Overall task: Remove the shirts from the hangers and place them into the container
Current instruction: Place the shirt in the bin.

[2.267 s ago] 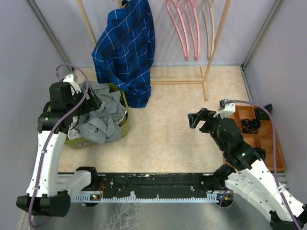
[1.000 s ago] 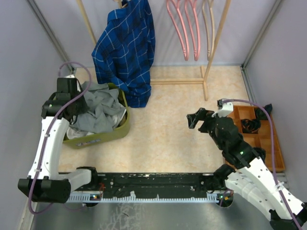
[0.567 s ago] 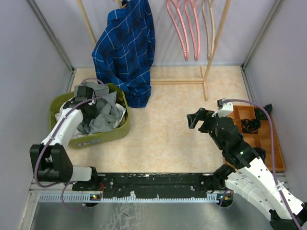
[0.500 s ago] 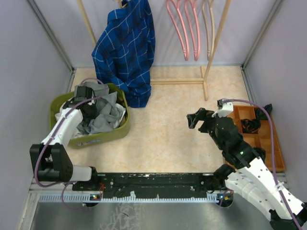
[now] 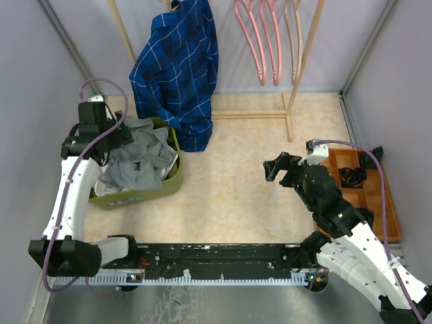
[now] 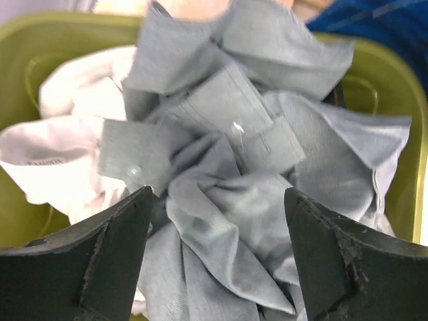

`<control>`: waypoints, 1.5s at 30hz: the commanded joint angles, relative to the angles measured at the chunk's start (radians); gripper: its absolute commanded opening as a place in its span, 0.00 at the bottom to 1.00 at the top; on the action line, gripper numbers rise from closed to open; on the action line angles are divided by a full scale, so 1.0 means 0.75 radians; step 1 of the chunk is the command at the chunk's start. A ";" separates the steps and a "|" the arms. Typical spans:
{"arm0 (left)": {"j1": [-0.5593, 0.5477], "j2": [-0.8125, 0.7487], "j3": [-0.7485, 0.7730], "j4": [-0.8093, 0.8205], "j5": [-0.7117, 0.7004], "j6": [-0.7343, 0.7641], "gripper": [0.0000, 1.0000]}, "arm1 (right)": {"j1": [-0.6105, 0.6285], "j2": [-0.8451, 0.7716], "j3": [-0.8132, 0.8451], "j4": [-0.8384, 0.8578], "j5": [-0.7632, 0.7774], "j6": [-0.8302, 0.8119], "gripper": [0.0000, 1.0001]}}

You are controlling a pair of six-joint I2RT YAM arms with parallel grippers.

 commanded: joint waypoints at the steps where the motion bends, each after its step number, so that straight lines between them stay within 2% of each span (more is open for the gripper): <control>1: 0.075 0.049 0.033 0.129 0.006 0.034 0.86 | 0.004 -0.016 0.049 0.031 0.025 -0.018 0.96; 5: 0.150 0.153 0.041 0.210 0.118 0.001 0.90 | 0.004 -0.017 0.064 0.042 -0.040 -0.043 0.96; 8: 0.178 0.195 0.030 0.251 0.142 -0.017 0.91 | 0.004 -0.007 0.080 0.121 -0.239 -0.116 0.95; 11: 0.205 0.217 -0.075 0.316 0.226 -0.029 0.90 | 0.004 0.027 0.086 0.221 -0.418 -0.132 0.93; 16: 0.210 0.232 -0.230 0.328 0.286 -0.033 0.81 | 0.006 0.175 0.164 0.280 -0.661 -0.152 0.92; 18: 0.210 0.216 -0.254 0.305 0.313 -0.023 0.75 | 0.006 0.245 0.221 0.299 -0.751 -0.161 0.92; 20: 0.211 0.194 -0.267 0.270 0.320 -0.014 0.73 | 0.017 0.315 0.270 0.326 -0.803 -0.164 0.92; 22: 0.210 0.162 -0.280 0.243 0.305 -0.007 0.76 | 0.066 0.387 0.335 0.315 -0.722 -0.196 0.91; 26: 0.211 0.051 -0.270 0.205 0.257 -0.018 0.85 | 0.215 0.527 0.499 0.247 -0.432 -0.319 0.94; 29: 0.211 -0.054 -0.231 0.215 0.245 -0.040 0.91 | 0.251 0.645 0.625 0.199 -0.381 -0.313 0.95; 34: 0.210 -0.200 -0.145 0.239 0.365 -0.054 0.94 | 0.318 0.784 0.736 0.315 -0.272 -0.313 0.96; 39: 0.210 -0.266 -0.095 0.496 0.649 -0.089 0.95 | 0.383 0.911 0.897 0.318 -0.227 -0.326 0.98; 42: 0.209 -0.221 -0.040 0.716 0.856 -0.138 0.95 | 0.393 0.896 0.854 0.348 -0.240 -0.305 0.99; 45: 0.208 -0.151 -0.001 0.893 0.902 -0.203 0.95 | 0.394 0.831 0.753 0.387 -0.246 -0.286 0.99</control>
